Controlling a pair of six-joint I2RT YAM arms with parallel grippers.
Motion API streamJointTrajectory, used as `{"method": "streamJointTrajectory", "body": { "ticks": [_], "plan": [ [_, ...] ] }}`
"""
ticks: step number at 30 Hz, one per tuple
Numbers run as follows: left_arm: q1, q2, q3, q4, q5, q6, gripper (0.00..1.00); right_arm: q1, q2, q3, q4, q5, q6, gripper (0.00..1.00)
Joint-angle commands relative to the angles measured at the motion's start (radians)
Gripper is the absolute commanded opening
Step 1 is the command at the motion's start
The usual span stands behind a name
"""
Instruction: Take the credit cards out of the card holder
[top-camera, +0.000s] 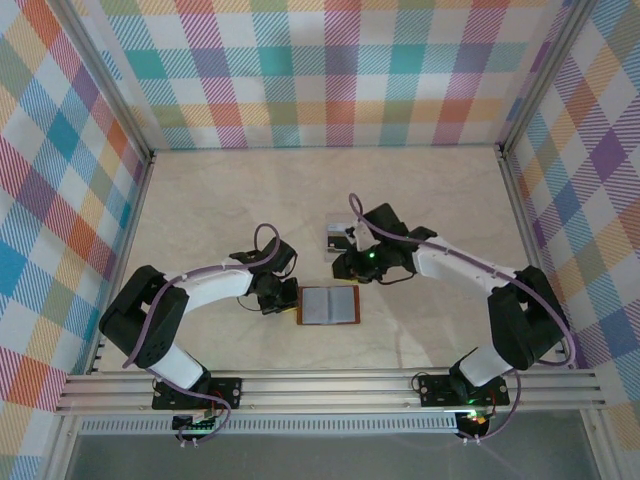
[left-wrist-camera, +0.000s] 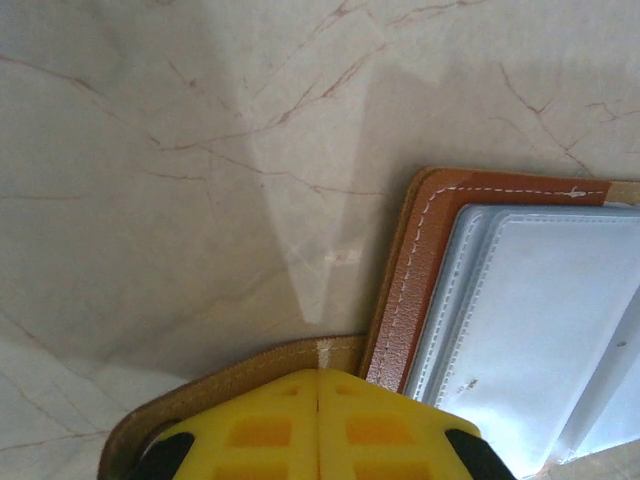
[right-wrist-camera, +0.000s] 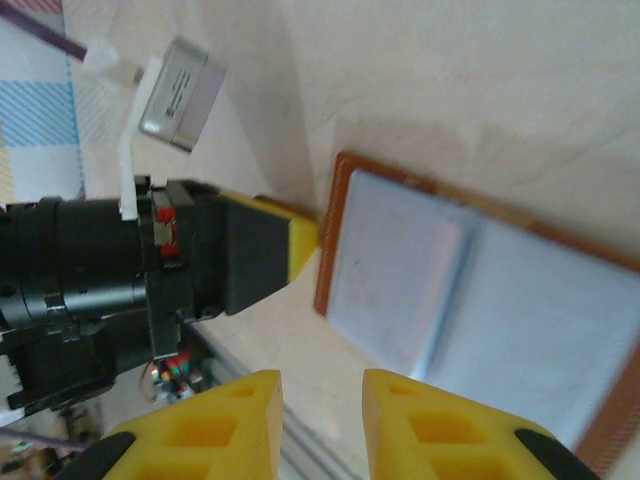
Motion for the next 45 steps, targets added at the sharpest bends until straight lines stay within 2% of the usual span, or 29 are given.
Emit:
{"method": "streamJointTrajectory", "body": {
  "ticks": [1,5,13,24,27,35,45],
  "plan": [
    [0.010,0.016,-0.039,0.012,-0.012,0.002,0.07,0.047,0.055,-0.021,0.098,-0.081,0.118,0.28],
    [0.010,0.003,-0.059,0.020,-0.004,-0.006,0.07,0.093,0.111,-0.031,0.166,-0.070,0.174,0.24],
    [0.010,-0.012,-0.076,0.022,0.003,-0.006,0.07,0.146,0.243,0.033,0.196,-0.058,0.201,0.17],
    [0.010,-0.027,-0.089,0.024,0.007,-0.009,0.07,0.168,0.365,0.075,0.201,-0.023,0.207,0.17],
    [0.010,-0.027,-0.090,0.020,0.007,-0.007,0.07,0.174,0.370,0.086,0.123,0.041,0.182,0.19],
    [0.010,-0.023,-0.084,0.012,0.009,0.000,0.08,0.189,0.331,0.139,-0.135,0.223,0.106,0.35],
    [0.010,-0.039,-0.080,-0.002,0.005,-0.002,0.08,0.216,0.261,0.212,-0.330,0.409,0.076,0.46]
  ]
}}
